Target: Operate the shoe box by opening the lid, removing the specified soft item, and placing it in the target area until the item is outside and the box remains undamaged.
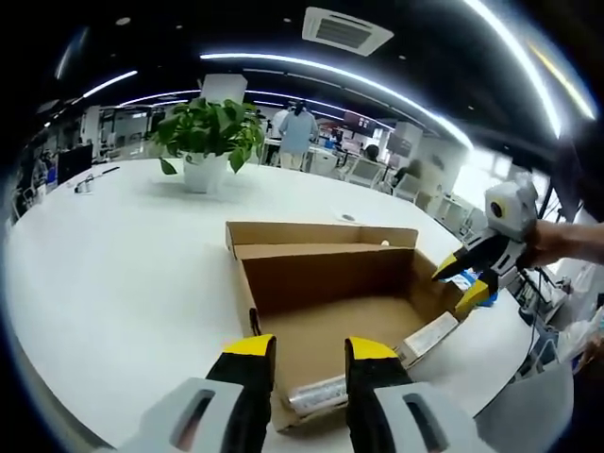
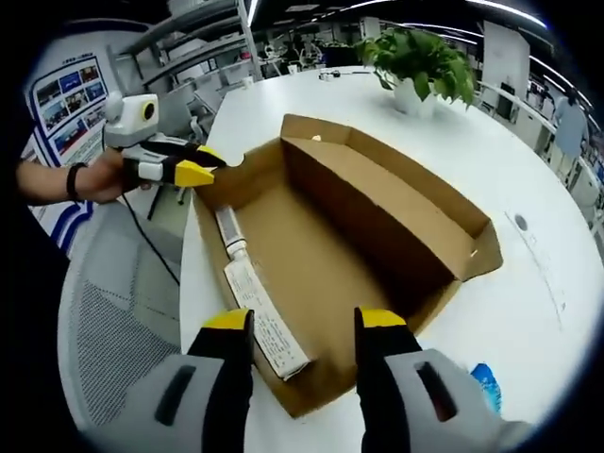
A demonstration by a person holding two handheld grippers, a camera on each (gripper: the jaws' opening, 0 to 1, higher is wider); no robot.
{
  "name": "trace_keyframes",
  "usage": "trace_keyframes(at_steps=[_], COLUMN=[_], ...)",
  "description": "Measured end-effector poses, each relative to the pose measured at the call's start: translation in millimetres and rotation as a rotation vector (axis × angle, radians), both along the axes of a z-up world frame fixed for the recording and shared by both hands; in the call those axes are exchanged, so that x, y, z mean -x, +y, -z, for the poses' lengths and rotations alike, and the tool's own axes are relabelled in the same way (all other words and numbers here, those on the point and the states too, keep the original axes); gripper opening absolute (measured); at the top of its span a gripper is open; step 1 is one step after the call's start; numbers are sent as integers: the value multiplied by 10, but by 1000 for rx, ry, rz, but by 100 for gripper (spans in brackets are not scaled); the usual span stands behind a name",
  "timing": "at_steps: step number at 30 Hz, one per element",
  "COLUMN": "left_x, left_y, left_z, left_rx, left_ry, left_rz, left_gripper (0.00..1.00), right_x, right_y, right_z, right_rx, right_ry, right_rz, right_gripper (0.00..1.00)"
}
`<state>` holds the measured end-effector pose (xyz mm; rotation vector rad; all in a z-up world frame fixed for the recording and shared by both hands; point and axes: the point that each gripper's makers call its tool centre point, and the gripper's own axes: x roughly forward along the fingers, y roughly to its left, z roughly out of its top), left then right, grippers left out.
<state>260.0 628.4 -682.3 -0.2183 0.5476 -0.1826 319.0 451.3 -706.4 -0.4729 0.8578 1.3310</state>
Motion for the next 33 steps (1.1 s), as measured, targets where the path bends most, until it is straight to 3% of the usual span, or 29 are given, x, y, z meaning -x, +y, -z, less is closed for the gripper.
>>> trace_keyframes(at_steps=[5,9,13,17,21,33], left_x=[-2,-6,-17,-30,-39,-25], left_y=[14,28,55,79,87,63], left_z=[-3,-2,1,17,21,2], left_rx=[1,3,9,15,14,10], left_ry=[-1,-4,-7,-7,-8,-8], left_rz=[-6,-9,-18,-23,-25,-25], left_gripper=[29,30,30,30,30,29], right_x=[21,36,51,58,-44,-165], right_y=[106,181,258,299,277,143], right_z=[114,186,275,352,341,287], right_rx=[25,55,67,81,84,60], right_ry=[50,55,102,111,66,24], right_rz=[-41,-96,-94,-96,-71,-11], right_gripper=[44,48,49,50,58,49])
